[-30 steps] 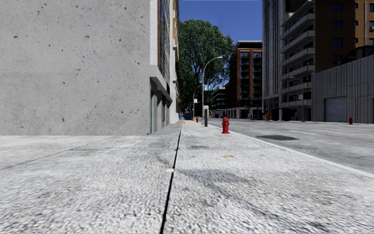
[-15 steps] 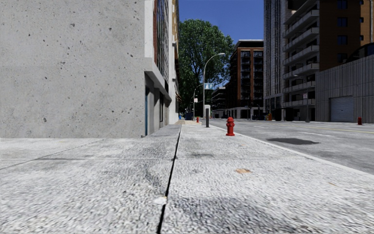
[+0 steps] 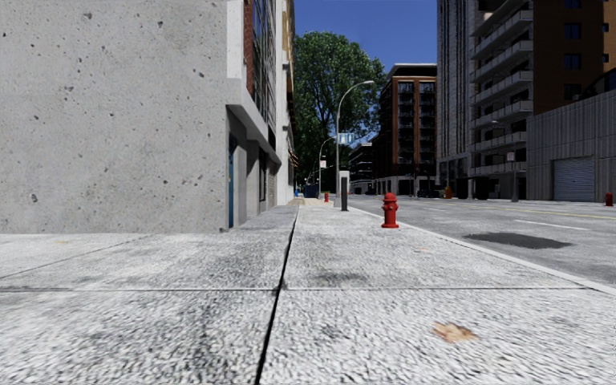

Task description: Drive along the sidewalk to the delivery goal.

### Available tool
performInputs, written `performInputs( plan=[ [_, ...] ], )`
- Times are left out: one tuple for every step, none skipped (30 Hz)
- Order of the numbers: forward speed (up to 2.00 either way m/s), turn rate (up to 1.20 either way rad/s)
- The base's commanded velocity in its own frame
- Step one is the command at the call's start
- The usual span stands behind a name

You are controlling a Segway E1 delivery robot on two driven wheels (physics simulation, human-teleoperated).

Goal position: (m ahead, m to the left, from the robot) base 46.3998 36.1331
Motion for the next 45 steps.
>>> performInputs(
  plan=[
    [2.0, 0.0],
    [2.0, 0.0],
    [2.0, 0.0],
    [2.0, 0.0],
    [2.0, 0.0],
    [2.0, 0.0],
    [2.0, 0.0],
    [2.0, 0.0],
    [2.0, 0.0],
    [2.0, 0.0],
    [2.0, 0.0],
    [2.0, 0.0],
    [2.0, 0.0],
    [2.0, 0.0],
    [2.0, 0.0],
    [2.0, 0.0],
    [2.0, 0.0],
    [2.0, 0.0],
    [2.0, 0.0],
    [2.0, 0.0],
    [2.0, 0.0],
    [2.0, 0.0],
    [2.0, 0.0],
    [2.0, 0.0],
    [2.0, 0.0],
    [2.0, 0.0],
    [2.0, 0.0],
    [2.0, 0.0],
    [2.0, 0.0],
    [2.0, 0.0],
    [2.0, 0.0],
    [2.0, 0.0],
    [2.0, 0.0],
    [2.0, 0.0],
    [2.0, 0.0],
    [2.0, 0.0],
    [2.0, 0.0],
    [2.0, 0.0],
    [2.0, 0.0],
    [2.0, 0.0],
    [2.0, 0.0],
    [2.0, 0.0],
    [2.0, 0.0],
    [2.0, 0.0],
    [2.0, 0.0]
  ],
)
